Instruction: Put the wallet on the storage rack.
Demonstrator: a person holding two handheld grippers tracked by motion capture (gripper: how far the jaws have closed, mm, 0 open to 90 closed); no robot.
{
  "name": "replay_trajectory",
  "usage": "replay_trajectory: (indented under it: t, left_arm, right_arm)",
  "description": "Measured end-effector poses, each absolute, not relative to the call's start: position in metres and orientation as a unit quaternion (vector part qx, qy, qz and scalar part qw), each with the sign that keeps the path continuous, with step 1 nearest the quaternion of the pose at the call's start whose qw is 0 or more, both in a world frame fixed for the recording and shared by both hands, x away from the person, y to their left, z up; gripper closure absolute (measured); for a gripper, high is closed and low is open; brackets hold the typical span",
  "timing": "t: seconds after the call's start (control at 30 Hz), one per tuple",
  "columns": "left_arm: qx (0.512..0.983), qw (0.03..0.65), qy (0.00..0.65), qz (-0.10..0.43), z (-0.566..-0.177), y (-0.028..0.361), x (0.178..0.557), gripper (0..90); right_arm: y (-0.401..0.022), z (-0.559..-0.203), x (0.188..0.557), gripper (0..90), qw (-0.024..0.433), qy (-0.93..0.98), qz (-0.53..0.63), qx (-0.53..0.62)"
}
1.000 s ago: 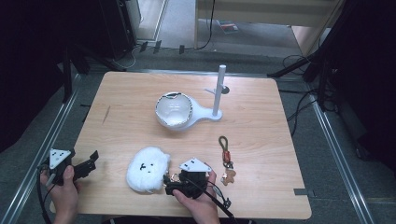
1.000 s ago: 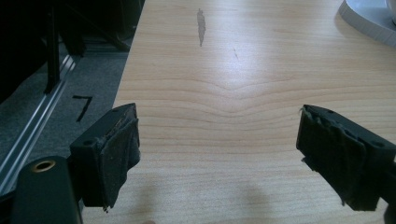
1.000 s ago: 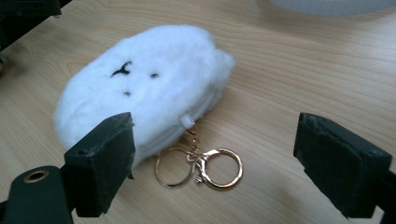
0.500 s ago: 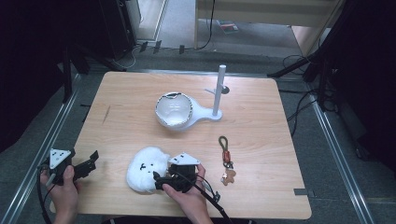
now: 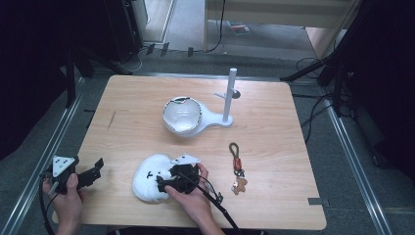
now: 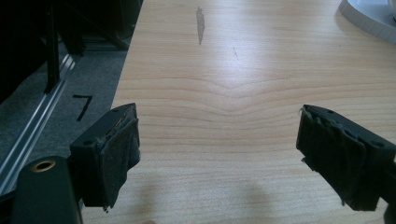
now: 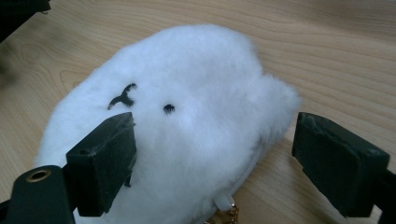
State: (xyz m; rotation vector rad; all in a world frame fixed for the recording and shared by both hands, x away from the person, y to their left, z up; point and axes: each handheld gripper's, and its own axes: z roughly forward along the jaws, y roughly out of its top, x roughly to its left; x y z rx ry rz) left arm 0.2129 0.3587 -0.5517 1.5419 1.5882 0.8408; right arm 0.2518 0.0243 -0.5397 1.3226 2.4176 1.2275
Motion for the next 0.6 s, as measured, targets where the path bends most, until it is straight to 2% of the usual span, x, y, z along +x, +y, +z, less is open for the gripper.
replay_trajectory:
  t: [0.13, 0.23, 0.33, 0.47, 0.53, 0.57, 0.6]
  left_arm:
    - [0.604, 0.376, 0.621, 0.328, -0.552, 0.359, 0.213, 14.1]
    - [0.605, 0.375, 0.622, 0.327, -0.551, 0.359, 0.213, 14.1]
    - [0.604, 0.375, 0.621, 0.328, -0.552, 0.358, 0.213, 14.1]
    - [0.605, 0.373, 0.622, 0.327, -0.552, 0.358, 0.213, 14.2]
    - [0.605, 0.373, 0.623, 0.327, -0.552, 0.358, 0.213, 14.2]
    - [0.606, 0.372, 0.623, 0.327, -0.552, 0.358, 0.213, 14.2]
    - [0.605, 0.372, 0.623, 0.327, -0.552, 0.358, 0.213, 14.2]
  right_arm:
    - [0.029, -0.545, 0.252, 17.2, 0.06, 0.804, 0.402, 0.433]
    - [0.033, -0.549, 0.248, 19.8, 0.086, 0.811, 0.399, 0.42]
    - [0.037, -0.55, 0.245, 28.0, 0.102, 0.814, 0.401, 0.408]
    - [0.041, -0.55, 0.243, 33.1, 0.117, 0.818, 0.391, 0.405]
    - [0.042, -0.549, 0.242, 39.2, 0.12, 0.822, 0.386, 0.402]
    - [0.044, -0.548, 0.242, 46.1, 0.12, 0.825, 0.383, 0.397]
    - [0.044, -0.548, 0.242, 46.1, 0.12, 0.825, 0.383, 0.397]
